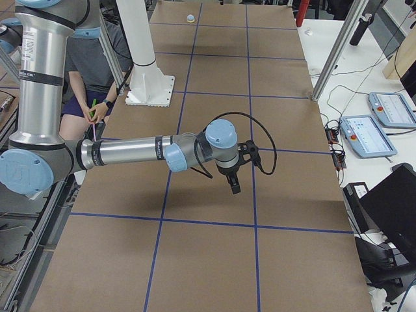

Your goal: Place and press bell with both arms

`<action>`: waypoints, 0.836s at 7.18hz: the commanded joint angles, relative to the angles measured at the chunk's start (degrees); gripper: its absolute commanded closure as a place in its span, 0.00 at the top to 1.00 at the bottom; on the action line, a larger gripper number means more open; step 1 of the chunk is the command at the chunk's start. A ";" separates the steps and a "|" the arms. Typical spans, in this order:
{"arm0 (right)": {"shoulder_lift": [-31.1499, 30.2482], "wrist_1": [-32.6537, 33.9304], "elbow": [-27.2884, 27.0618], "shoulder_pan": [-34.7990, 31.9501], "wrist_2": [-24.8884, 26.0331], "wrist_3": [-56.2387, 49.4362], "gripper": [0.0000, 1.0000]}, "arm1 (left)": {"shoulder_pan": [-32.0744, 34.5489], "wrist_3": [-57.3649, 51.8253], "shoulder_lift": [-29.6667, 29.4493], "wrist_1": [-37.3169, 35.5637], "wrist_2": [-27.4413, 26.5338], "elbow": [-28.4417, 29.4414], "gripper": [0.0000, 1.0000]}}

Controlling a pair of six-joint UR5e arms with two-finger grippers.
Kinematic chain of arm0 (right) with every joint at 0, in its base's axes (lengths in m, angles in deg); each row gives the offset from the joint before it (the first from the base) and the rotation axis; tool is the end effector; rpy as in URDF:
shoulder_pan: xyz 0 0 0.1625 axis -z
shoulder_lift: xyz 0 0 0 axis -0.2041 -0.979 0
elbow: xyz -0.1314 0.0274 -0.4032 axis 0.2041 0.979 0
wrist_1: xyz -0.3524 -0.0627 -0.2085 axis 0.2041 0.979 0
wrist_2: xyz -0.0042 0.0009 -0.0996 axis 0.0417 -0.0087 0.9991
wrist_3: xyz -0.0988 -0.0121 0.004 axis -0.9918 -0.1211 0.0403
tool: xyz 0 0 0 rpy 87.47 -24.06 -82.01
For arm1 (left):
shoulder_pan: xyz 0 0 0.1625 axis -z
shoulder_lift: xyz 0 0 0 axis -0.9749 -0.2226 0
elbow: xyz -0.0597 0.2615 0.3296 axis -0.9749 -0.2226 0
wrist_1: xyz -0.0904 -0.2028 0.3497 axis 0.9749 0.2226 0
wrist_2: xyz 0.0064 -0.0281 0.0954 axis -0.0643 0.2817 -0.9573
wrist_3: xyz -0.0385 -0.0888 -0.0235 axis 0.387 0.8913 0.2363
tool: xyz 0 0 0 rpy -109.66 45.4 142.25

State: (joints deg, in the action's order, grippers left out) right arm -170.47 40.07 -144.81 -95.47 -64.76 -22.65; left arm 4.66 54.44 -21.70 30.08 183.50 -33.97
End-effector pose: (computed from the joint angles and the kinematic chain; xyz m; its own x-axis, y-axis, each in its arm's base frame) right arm 0.0126 -0.4465 0.5655 0.6640 -0.3064 0.6821 0.0764 0.9352 0.3457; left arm -0.0168 -0.3821 0.6728 0.7467 0.2882 -0.5994 -0.1724 0.9543 0.2441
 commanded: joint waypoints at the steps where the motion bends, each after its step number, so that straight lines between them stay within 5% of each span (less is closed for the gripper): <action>1: -1.48 -1.49 -0.04 0.90 2.35 -0.02 1.00 | -0.58 0.08 6.09 -0.17 2.81 0.54 1.00; 6: -3.69 -5.02 0.05 1.34 2.00 0.07 1.00 | -7.50 2.43 8.66 -0.09 3.80 4.05 1.00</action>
State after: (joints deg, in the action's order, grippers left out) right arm -174.08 35.17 -144.76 -94.22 -62.74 -22.58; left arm -0.30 55.30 -13.11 30.02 187.07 -30.48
